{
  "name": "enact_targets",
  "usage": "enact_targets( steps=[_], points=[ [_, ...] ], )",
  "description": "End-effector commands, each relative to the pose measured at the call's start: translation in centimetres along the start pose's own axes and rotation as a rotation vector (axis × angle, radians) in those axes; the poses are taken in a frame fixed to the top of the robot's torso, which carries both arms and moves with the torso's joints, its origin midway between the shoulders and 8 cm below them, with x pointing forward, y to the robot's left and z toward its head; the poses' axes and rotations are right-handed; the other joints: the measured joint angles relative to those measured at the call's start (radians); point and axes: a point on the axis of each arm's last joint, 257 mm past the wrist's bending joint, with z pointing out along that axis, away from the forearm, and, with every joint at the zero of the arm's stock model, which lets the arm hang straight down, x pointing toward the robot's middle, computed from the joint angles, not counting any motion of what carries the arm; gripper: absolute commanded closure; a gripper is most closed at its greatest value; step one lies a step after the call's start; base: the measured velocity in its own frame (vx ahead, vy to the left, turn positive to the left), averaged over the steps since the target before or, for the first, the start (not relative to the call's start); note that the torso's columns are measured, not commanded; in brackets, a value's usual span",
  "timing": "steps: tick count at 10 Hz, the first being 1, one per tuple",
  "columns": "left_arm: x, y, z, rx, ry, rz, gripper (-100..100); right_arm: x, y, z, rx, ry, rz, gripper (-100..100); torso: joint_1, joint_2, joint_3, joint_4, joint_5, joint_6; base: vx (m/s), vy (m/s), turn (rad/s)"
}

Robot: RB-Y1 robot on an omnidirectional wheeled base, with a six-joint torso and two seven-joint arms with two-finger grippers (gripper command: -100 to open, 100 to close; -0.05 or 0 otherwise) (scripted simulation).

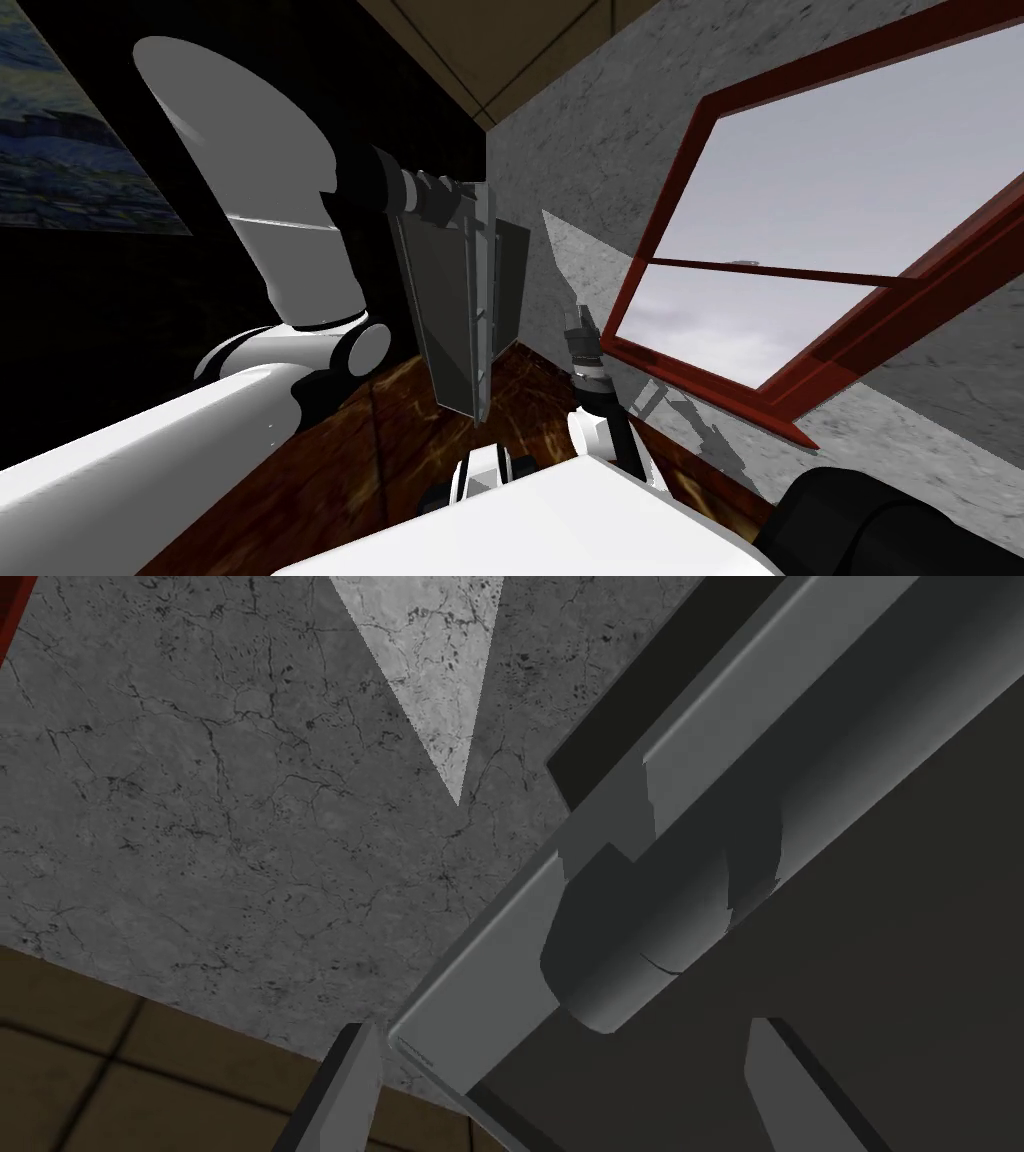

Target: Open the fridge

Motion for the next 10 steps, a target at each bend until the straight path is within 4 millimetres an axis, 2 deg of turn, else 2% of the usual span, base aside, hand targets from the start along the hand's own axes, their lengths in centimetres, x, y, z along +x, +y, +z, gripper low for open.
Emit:
enact_targets(
  steps=[1,6,7,8,10],
  points=[
    [-0.7,-1.2,-0.9,-0.003,0.006,-0.002,-100,0.0,0.0,0.0,0.000,0.000,0.000,0,0.001,0.003,0.001,0.001,0.000,0.001,0.064,-0.037,-0.001],
    [-2.3,-3.6,-2.7,-0.002,0.007,-0.002,-100,0.0,0.0,0.0,0.000,0.000,0.000,0,0.005,0.010,0.006,0.004,0.001,0.001,0.039,-0.013,0.004],
    [-2.0,-3.3,-2.5,-0.001,0.006,0.000,-100,0.0,0.0,0.0,0.000,0.000,0.000,0,0.005,0.011,0.006,0.004,0.002,0.000,0.017,-0.006,0.006],
    [-2.0,-3.3,-2.6,-0.002,0.007,-0.001,0,0.0,0.0,0.0,0.000,0.000,0.000,0,0.006,0.011,0.006,0.003,0.002,0.001,0.000,0.000,0.000],
    [-2.0,-3.3,-2.6,-0.002,0.007,-0.001,0,0.0,0.0,0.0,0.000,0.000,0.000,0,0.006,0.012,0.007,0.004,0.002,0.000,0.000,0.000,0.000]
  ],
)
